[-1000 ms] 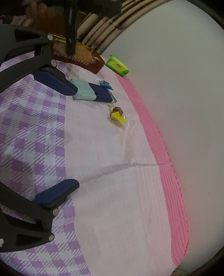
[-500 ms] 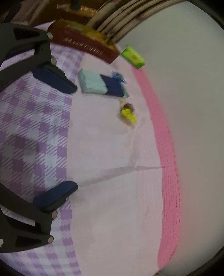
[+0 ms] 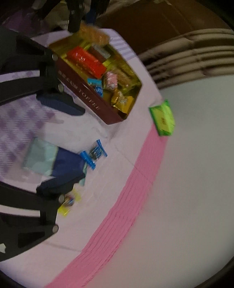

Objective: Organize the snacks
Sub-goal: 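Carry the cracker bag to the tray with the left gripper while the right grasps the blue round candy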

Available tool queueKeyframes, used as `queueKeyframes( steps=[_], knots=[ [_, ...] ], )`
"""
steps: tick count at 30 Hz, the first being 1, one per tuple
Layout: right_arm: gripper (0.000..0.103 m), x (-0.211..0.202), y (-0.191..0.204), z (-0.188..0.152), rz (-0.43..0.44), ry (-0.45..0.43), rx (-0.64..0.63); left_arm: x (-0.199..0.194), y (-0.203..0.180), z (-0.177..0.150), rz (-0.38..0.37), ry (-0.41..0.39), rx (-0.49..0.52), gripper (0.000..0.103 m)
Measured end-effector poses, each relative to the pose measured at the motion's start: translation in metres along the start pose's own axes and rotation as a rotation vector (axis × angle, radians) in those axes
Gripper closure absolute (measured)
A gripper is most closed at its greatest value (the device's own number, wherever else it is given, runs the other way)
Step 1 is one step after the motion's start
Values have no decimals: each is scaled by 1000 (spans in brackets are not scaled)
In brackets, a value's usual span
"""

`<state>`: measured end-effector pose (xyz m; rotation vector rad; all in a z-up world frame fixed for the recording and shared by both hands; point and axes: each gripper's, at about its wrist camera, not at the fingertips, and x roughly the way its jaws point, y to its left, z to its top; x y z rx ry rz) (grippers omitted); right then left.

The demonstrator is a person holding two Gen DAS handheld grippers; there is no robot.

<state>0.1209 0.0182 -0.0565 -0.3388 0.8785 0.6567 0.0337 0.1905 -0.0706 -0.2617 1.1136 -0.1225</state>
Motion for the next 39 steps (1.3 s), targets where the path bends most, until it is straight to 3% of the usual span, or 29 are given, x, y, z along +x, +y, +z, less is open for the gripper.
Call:
queueKeyframes(
  steps=[7, 13, 16, 17, 20, 22, 25, 29, 31, 35, 39],
  knots=[
    [47, 48, -6, 18, -11, 113, -102, 4, 11, 3, -5, 10, -20, 67],
    [47, 80, -14, 31, 27, 185, -110, 9, 14, 4, -10, 22, -19, 67],
    [57, 98, -12, 36, 44, 235, -125, 11, 16, 4, -10, 24, -22, 67],
    [72, 105, -10, 35, 47, 268, -127, 12, 17, 4, -10, 26, -25, 67],
    [78, 108, -6, 38, 25, 286, -113, 14, 20, 5, -8, 31, -31, 67],
    [79, 101, -1, 37, 1, 266, -103, 15, 21, 5, -4, 29, -31, 67],
    [79, 63, 9, 30, 59, 142, -41, 14, 22, 5, -1, 22, -31, 67],
    [79, -7, 28, -11, 124, -54, 79, 13, 24, 5, 6, 11, -32, 67],
    [79, -26, 37, -32, 136, -107, 119, 14, 23, 4, 10, 10, -31, 67],
    [79, -54, 47, -78, 143, -148, 220, 14, 18, 1, 27, -2, -11, 67],
    [79, -69, 53, -97, 130, -150, 238, 14, 14, 0, 51, -15, 7, 67]
  ],
)
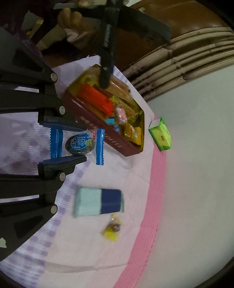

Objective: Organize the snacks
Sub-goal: 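Carry the cracker bag to the tray with the left gripper while the right grasps the blue round candy, then lower the cracker bag into the tray with the left gripper while the right holds the blue candy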

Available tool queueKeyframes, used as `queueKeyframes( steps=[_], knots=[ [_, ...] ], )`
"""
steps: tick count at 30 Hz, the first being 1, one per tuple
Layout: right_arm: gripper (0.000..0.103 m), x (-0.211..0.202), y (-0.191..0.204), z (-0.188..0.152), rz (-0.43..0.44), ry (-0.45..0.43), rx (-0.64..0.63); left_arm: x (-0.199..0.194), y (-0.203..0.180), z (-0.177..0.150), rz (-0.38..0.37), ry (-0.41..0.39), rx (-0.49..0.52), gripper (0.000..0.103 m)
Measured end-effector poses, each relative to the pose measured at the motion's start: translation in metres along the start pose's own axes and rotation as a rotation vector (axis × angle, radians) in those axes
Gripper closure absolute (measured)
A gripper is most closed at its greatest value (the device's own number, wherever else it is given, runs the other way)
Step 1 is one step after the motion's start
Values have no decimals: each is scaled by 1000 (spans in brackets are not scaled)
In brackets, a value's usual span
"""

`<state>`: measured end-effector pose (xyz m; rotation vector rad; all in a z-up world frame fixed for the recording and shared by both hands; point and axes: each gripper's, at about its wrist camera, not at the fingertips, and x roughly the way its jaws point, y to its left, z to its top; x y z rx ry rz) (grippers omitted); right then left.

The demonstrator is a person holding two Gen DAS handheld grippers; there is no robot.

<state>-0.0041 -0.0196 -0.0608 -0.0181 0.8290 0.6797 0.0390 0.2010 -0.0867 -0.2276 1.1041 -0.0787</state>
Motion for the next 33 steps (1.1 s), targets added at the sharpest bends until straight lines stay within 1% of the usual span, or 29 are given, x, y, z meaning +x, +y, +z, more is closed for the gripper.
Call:
queueKeyframes(
  steps=[5, 14, 27, 33],
  knots=[
    [79, -6, 8, 2, -2, -14, 10, 0, -1, -1, 31, -13, 19, 67],
    [79, -11, 17, -2, -5, -12, 2, 8, 0, -1, 85, -16, 55, 67],
    [78, -14, 22, -3, -7, -15, 2, 16, 12, 4, 143, -19, 65, 66],
    [78, -15, 22, -3, -8, -17, 4, 20, 24, 8, 142, -9, 32, 66]
  ],
)
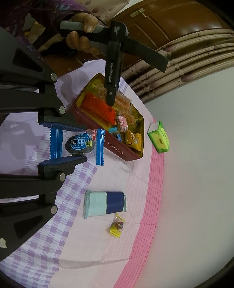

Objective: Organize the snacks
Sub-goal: 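Lower the cracker bag into the tray with the left gripper while the right holds the blue candy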

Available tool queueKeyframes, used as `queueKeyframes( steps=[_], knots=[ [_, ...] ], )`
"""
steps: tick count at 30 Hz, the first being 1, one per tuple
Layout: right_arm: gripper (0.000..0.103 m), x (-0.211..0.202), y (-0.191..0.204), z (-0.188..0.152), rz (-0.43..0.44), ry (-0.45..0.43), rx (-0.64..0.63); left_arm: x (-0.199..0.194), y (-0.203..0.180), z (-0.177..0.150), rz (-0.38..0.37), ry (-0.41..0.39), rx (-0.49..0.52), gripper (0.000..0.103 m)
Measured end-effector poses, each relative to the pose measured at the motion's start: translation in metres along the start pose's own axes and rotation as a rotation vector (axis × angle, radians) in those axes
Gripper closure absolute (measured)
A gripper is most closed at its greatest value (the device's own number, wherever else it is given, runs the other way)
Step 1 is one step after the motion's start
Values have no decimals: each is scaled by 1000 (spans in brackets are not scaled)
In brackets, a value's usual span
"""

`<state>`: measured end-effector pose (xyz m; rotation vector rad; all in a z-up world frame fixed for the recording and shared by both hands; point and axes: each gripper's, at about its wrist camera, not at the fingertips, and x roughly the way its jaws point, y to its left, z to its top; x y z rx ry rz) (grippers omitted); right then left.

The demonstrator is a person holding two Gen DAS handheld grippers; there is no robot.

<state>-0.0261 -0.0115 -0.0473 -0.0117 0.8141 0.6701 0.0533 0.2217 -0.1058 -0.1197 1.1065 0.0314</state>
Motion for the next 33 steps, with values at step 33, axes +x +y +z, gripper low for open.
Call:
queueKeyframes(
  steps=[33],
  knots=[
    [78, -4, 1, -4, 4, 3, 18, 25, -22, -4, -55, 66, 106, 66]
  ],
)
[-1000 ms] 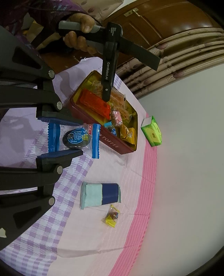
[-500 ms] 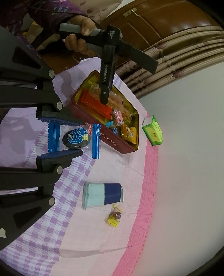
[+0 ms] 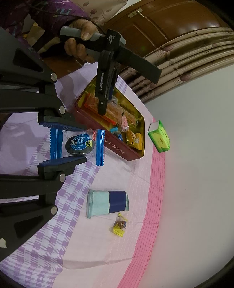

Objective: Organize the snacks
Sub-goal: 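Lower the cracker bag into the tray with the left gripper while the right holds the blue candy, then open the left gripper and withdraw it from the cracker bag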

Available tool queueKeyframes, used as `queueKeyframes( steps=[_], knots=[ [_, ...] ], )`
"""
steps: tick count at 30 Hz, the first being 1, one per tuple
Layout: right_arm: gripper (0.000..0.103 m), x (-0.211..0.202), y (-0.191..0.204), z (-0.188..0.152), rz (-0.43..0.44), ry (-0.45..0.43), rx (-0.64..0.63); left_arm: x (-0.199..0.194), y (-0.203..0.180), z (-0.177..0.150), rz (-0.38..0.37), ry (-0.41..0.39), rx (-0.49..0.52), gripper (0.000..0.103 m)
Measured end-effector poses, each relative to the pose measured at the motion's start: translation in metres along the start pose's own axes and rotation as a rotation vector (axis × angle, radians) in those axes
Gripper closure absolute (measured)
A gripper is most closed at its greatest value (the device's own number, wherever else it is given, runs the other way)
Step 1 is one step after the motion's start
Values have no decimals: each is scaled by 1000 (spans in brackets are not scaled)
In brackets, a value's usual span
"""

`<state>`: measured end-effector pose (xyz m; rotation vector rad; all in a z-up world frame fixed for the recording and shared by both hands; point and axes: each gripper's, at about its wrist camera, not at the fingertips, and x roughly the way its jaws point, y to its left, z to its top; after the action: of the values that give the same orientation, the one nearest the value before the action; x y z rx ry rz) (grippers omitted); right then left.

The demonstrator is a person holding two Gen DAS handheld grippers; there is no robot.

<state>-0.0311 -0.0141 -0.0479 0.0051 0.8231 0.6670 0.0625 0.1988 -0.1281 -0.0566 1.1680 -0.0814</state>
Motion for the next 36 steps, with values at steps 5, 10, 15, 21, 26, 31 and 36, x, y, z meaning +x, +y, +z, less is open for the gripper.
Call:
queueKeyframes(
  steps=[5, 10, 15, 21, 26, 31, 36],
  knots=[
    [78, 0, 0, 0, 2, 1, 1, 0, -6, -1, 13, -11, 25, 66],
    [78, 0, 1, 0, 1, 1, 3, -1, -8, -1, 21, -19, 38, 66],
    [78, 0, 1, 0, 0, 1, 3, -3, -10, -1, 31, -33, 43, 65],
    [78, -1, 2, -1, -1, 3, 2, -7, -10, -1, 42, -48, 49, 65],
    [77, 0, 1, 0, -1, 3, 2, -9, -11, -1, 52, -57, 50, 65],
    [77, 1, 3, -1, 0, 8, -1, -11, -10, -1, 62, -67, 48, 65],
    [77, 3, 7, -3, 1, 14, -5, -13, -10, -1, 71, -73, 47, 65]
  ],
)
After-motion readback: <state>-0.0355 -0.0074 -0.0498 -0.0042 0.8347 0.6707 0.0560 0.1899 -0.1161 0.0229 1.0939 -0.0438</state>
